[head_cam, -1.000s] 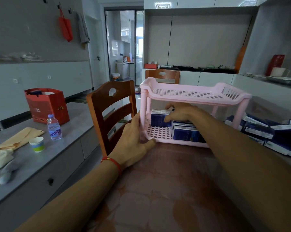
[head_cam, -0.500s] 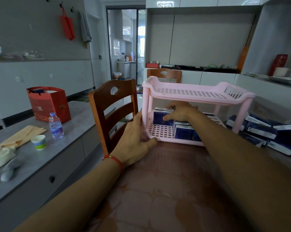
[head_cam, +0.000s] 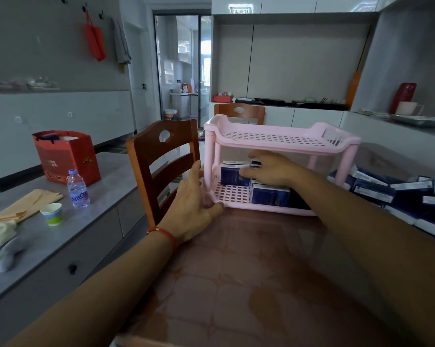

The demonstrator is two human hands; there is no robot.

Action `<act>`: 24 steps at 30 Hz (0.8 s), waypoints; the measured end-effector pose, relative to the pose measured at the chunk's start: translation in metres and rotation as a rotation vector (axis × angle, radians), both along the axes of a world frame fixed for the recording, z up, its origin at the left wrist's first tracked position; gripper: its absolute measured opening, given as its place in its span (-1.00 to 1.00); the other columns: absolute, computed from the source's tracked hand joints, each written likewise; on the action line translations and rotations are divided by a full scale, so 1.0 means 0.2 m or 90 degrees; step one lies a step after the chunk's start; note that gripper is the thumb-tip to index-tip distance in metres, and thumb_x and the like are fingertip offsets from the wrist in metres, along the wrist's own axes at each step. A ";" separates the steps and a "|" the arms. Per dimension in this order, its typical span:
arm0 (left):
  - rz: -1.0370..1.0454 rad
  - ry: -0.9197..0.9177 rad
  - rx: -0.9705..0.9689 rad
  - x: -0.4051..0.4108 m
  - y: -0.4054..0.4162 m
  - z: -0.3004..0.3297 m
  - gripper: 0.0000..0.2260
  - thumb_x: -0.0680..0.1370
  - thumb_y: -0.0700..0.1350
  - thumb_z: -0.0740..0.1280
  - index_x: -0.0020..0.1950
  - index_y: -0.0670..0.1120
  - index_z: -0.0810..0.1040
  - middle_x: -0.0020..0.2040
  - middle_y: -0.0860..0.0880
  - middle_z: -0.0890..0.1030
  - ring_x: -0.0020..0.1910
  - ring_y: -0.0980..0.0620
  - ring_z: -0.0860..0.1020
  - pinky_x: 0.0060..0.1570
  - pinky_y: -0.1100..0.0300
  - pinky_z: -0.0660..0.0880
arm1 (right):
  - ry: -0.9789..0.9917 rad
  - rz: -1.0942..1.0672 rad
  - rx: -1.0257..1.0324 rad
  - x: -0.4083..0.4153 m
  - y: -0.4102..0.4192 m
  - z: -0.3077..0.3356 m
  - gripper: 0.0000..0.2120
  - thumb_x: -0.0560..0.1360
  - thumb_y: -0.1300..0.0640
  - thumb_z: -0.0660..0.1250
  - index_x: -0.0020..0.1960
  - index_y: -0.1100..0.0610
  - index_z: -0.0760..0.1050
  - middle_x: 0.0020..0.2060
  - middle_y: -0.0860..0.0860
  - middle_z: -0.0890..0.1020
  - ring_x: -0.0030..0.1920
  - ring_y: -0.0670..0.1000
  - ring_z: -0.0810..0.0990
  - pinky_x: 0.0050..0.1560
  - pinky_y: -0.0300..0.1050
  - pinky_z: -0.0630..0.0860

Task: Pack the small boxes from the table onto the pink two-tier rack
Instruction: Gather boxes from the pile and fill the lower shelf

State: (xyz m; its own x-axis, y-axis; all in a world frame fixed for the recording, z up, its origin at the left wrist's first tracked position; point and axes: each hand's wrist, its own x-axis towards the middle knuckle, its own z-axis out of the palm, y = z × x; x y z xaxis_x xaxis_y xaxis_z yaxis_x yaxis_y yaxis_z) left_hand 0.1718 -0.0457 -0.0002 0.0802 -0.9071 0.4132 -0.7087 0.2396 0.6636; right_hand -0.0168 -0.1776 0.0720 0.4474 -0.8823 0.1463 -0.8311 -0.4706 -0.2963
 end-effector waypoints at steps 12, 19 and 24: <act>-0.060 -0.356 -0.249 -0.23 0.21 0.11 -0.61 0.47 -0.03 0.40 0.26 -0.05 0.43 0.17 -0.04 0.48 0.11 0.05 0.45 0.11 0.04 0.56 | 0.000 0.063 -0.173 -0.88 0.59 -0.16 -0.77 0.55 0.07 0.33 0.20 -0.02 0.58 0.11 -0.06 0.61 0.10 -0.05 0.57 0.20 0.01 0.54; -0.275 -0.379 -0.234 -0.88 0.19 0.12 -0.65 0.43 -0.06 0.34 0.21 -0.06 0.52 0.16 -0.03 0.50 0.13 -0.06 0.47 0.16 0.05 0.46 | 0.063 -0.189 -0.323 -1.54 0.68 -0.23 -0.79 0.46 -0.06 0.33 0.00 0.03 0.57 -0.10 -0.01 0.61 -0.06 0.07 0.58 -0.07 -0.01 0.49; -0.288 -0.289 -0.212 -1.35 0.03 0.09 -0.68 0.46 -0.09 0.39 0.21 -0.02 0.53 0.17 -0.01 0.52 0.17 -0.01 0.46 0.17 0.09 0.46 | 0.153 -0.404 -0.279 -1.67 0.63 -0.28 -0.73 0.49 -0.19 0.31 -0.05 -0.01 0.58 -0.03 0.00 0.61 -0.06 0.06 0.60 0.00 0.07 0.58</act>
State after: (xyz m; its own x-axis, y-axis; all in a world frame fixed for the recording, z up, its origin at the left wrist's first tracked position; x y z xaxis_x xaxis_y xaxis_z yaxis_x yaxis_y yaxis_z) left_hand -0.0974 -0.0394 0.0175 -0.5192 -0.6308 0.5766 -0.6806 0.7133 0.1674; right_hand -0.3499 -0.0520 0.0158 -0.0570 -0.8632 0.5017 -0.9964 0.0809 0.0260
